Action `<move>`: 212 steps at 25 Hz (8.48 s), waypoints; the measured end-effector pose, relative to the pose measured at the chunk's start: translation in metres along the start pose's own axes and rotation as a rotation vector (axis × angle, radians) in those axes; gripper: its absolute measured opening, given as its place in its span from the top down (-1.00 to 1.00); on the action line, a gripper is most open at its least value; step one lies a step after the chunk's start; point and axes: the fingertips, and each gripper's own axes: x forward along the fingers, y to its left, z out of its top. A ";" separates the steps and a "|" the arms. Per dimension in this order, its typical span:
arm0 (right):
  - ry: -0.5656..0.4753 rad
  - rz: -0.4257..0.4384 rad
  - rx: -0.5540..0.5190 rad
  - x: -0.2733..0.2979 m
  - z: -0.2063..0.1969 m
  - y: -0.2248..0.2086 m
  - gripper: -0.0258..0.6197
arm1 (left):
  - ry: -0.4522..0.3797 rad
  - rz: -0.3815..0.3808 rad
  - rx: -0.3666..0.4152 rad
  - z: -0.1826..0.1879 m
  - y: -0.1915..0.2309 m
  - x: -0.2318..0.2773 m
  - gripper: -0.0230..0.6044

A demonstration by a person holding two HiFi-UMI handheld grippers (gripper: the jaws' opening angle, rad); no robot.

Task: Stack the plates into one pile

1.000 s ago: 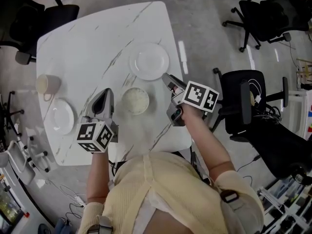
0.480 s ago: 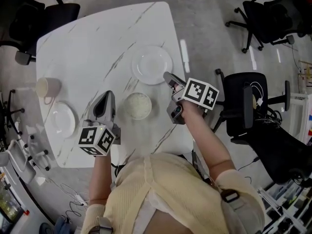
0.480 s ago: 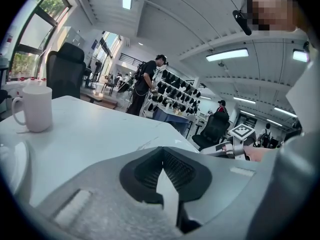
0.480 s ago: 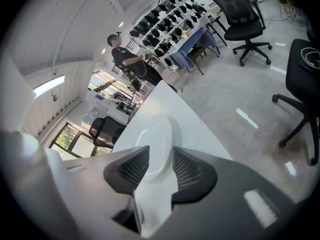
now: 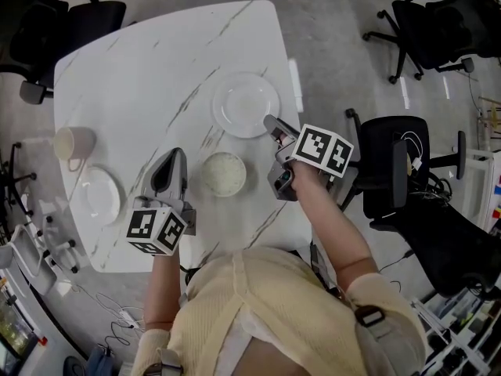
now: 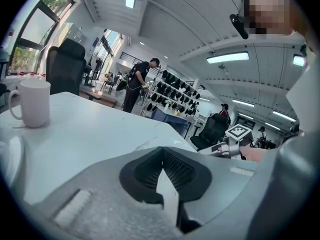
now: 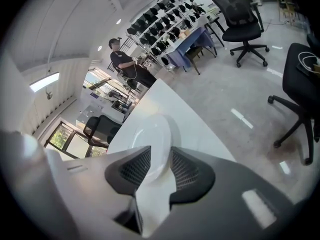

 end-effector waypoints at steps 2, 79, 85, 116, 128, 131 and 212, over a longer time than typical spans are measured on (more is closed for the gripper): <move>0.007 -0.021 -0.007 0.001 -0.001 -0.003 0.59 | 0.004 -0.002 -0.001 -0.002 0.000 0.001 0.91; 0.052 0.459 -0.261 -0.016 -0.188 0.266 0.87 | -0.203 0.349 -0.108 0.016 0.158 -0.275 0.91; 0.147 0.491 -0.284 0.002 -0.231 0.286 0.87 | -0.215 0.400 -0.121 0.010 0.174 -0.298 0.91; 0.253 0.386 -0.257 0.062 -0.319 0.297 0.86 | -0.247 0.528 -0.177 -0.013 0.219 -0.377 0.91; 0.246 0.233 -0.318 0.084 -0.327 0.271 0.81 | -0.226 0.502 -0.179 -0.014 0.228 -0.373 0.91; 0.254 0.213 -0.341 0.087 -0.329 0.269 0.79 | -0.222 0.496 -0.177 -0.013 0.230 -0.371 0.91; 0.058 0.410 -0.773 -0.043 -0.252 0.268 0.92 | -0.115 0.221 -0.016 0.031 0.111 -0.254 0.91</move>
